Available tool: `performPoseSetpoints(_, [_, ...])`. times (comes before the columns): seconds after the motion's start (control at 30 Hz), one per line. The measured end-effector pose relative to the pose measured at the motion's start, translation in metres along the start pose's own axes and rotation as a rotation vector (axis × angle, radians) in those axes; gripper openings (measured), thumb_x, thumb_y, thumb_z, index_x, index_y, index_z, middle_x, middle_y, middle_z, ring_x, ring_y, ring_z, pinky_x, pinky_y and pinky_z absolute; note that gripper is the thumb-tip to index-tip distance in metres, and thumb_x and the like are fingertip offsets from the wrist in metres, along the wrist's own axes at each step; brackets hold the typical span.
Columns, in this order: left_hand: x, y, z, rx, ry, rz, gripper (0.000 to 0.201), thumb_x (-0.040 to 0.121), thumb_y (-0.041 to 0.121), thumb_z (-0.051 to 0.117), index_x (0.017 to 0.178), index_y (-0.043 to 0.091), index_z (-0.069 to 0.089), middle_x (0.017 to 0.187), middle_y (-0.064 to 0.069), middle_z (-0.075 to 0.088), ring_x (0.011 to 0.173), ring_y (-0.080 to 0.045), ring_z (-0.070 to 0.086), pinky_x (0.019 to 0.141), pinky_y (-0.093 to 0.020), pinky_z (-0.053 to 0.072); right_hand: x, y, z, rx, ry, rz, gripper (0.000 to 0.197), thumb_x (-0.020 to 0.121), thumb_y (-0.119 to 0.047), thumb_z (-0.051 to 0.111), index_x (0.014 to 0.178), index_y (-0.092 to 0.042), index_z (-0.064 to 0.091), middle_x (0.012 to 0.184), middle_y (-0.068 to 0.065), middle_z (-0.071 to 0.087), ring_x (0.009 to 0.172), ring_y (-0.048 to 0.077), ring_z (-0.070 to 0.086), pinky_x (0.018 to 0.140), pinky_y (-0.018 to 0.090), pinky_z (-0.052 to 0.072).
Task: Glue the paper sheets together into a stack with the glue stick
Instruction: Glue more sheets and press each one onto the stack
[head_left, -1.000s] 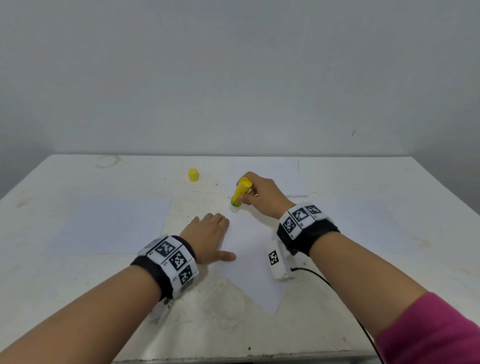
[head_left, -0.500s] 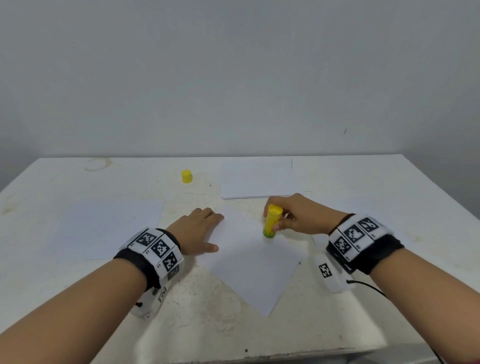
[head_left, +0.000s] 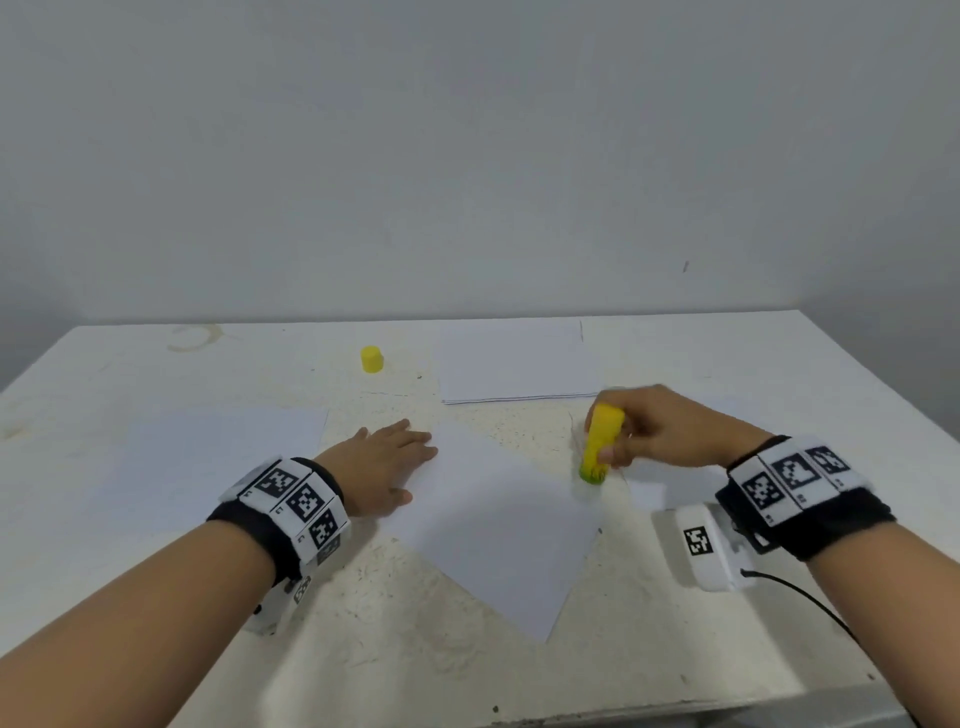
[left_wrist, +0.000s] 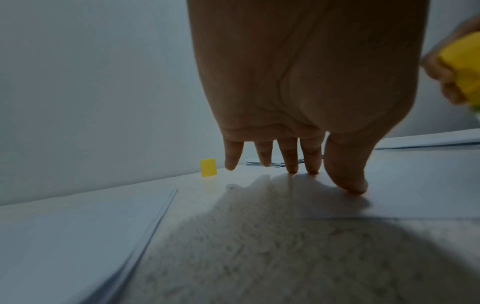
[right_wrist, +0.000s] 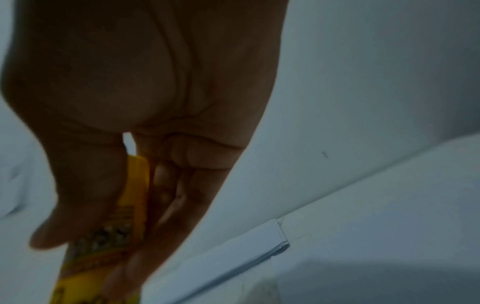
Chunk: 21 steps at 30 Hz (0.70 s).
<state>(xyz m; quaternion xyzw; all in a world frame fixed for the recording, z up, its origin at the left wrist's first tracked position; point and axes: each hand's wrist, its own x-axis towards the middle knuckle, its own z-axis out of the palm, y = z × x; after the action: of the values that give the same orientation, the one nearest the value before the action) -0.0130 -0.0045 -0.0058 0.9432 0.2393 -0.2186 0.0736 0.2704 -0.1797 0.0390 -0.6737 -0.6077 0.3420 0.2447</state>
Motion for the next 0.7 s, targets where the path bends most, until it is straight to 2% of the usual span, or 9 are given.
performPoseSetpoints(0.07, [-0.002,-0.001,0.000,0.055,0.040,0.002,0.064,0.098,0.040,0.046,0.152,0.025,0.016,0.160,0.006,0.009,0.148,-0.015,0.001,0.119,-0.044,0.011,0.000,-0.008,-0.006,0.367,0.205,-0.025,0.020,0.075,-0.002,0.074,0.089,0.000,0.060,0.083,0.011,0.072,0.071,0.021,0.069,0.065,0.026,0.054])
performPoseSetpoints(0.17, [-0.003,-0.002,0.001,0.111,0.136,0.005,0.067,0.089,0.058,0.050,0.144,0.024,0.031,0.146,0.001,0.031,0.137,-0.017,0.026,0.110,-0.035,0.030,0.011,-0.017,-0.003,0.853,0.395,-0.055,0.035,0.057,-0.013,0.076,0.079,-0.004,0.051,0.085,0.014,0.073,0.078,0.030,0.072,0.069,0.027,0.058])
performPoseSetpoints(0.23, [-0.004,-0.001,0.006,0.102,0.160,-0.014,0.070,0.086,0.065,0.049,0.139,0.022,0.034,0.140,-0.001,0.032,0.132,-0.019,0.029,0.105,-0.034,0.034,0.029,-0.024,0.008,1.105,0.441,-0.043,0.022,0.070,-0.008,0.069,0.079,-0.004,0.049,0.083,0.018,0.070,0.080,0.028,0.072,0.068,0.025,0.058])
performPoseSetpoints(0.3, [-0.004,0.000,0.014,0.058,0.106,-0.048,0.075,0.087,0.068,0.043,0.141,0.018,0.029,0.152,-0.007,0.016,0.143,-0.023,0.013,0.113,-0.041,0.027,0.050,-0.030,0.020,1.242,0.452,0.039,0.009,0.088,-0.007,0.055,0.085,0.001,0.054,0.083,0.018,0.067,0.074,0.023,0.072,0.062,0.025,0.057])
performPoseSetpoints(0.37, [-0.003,0.000,0.021,-0.033,-0.002,-0.085,0.088,0.084,0.074,0.033,0.147,0.015,0.020,0.160,-0.003,-0.011,0.147,-0.021,-0.012,0.118,-0.050,0.009,0.071,-0.034,0.034,1.193,0.363,0.106,0.015,0.090,-0.016,0.055,0.095,-0.003,0.061,0.087,0.010,0.070,0.069,0.016,0.070,0.057,0.021,0.054])
performPoseSetpoints(0.47, [0.000,0.000,0.027,-0.168,-0.067,-0.114,0.097,0.082,0.077,0.031,0.151,0.013,0.005,0.158,0.002,-0.022,0.145,-0.015,-0.021,0.117,-0.051,-0.006,0.107,-0.041,0.057,0.875,0.296,0.183,0.024,0.090,-0.014,0.062,0.112,-0.004,0.064,0.100,0.006,0.069,0.067,0.009,0.064,0.054,0.015,0.045])
performPoseSetpoints(0.53, [0.005,0.001,0.032,-0.208,-0.074,-0.154,0.092,0.092,0.063,0.036,0.151,0.012,-0.012,0.157,0.005,-0.025,0.144,-0.012,-0.024,0.115,-0.048,-0.013,0.136,-0.049,0.070,0.679,0.293,0.231,0.034,0.082,-0.007,0.071,0.115,0.000,0.063,0.102,0.013,0.068,0.075,0.019,0.065,0.066,0.022,0.054])
performPoseSetpoints(0.6, [0.010,0.002,0.034,-0.199,-0.086,-0.186,0.090,0.095,0.056,0.039,0.150,0.013,-0.017,0.156,0.005,-0.028,0.144,-0.013,-0.025,0.115,-0.048,-0.013,0.163,-0.058,0.079,0.487,0.291,0.238,0.042,0.073,-0.004,0.079,0.111,-0.005,0.062,0.106,0.014,0.069,0.089,0.028,0.068,0.083,0.038,0.057])
performPoseSetpoints(0.7, [0.012,0.003,0.032,-0.181,-0.099,-0.195,0.086,0.096,0.055,0.038,0.151,0.015,-0.016,0.155,0.005,-0.030,0.144,-0.014,-0.024,0.116,-0.050,-0.011,0.190,-0.073,0.088,0.135,0.292,0.194,0.048,0.073,-0.008,0.079,0.116,-0.009,0.058,0.113,0.007,0.064,0.103,0.023,0.061,0.088,0.031,0.049])
